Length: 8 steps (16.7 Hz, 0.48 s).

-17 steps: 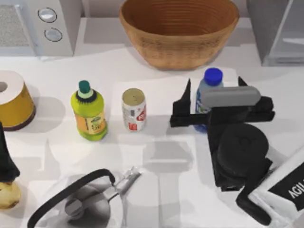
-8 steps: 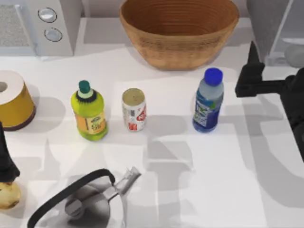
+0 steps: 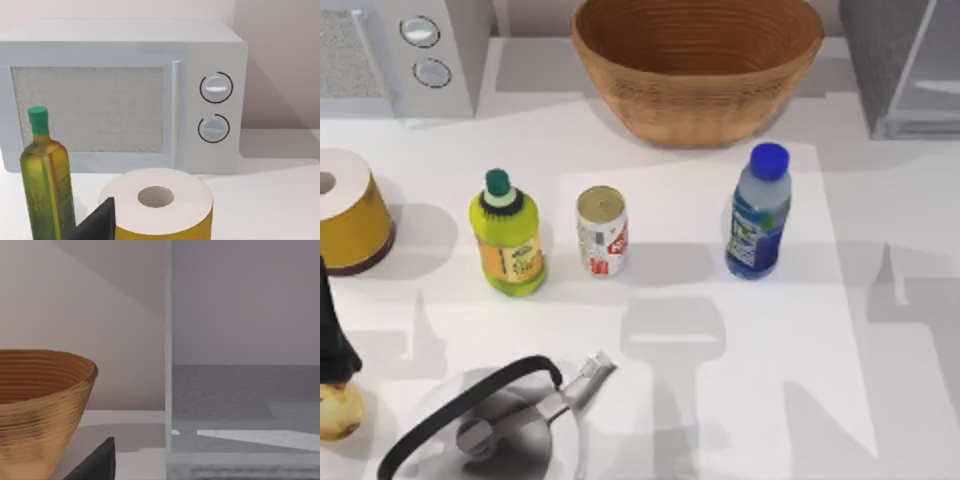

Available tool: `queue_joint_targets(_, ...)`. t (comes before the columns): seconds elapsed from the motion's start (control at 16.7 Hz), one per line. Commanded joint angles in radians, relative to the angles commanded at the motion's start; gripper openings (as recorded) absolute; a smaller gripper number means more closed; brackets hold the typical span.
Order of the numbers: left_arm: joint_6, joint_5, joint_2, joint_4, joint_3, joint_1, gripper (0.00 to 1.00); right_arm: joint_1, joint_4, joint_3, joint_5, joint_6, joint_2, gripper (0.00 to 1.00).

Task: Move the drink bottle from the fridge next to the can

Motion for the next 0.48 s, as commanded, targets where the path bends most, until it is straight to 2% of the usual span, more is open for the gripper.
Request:
queue_joint_targets(0.24, 0.0, 0.0, 0.0, 0.0, 0.0, 0.0, 1.0, -0.137, -0.214, -0.109, -0.126, -0.007, -0.321, 1.0)
queue_joint_targets(0.48, 0.0, 0.0, 0.0, 0.0, 0.0, 0.0, 1.0, -0.214, -0.335, -0.172, -0.202, -0.014, -0.492, 1.0)
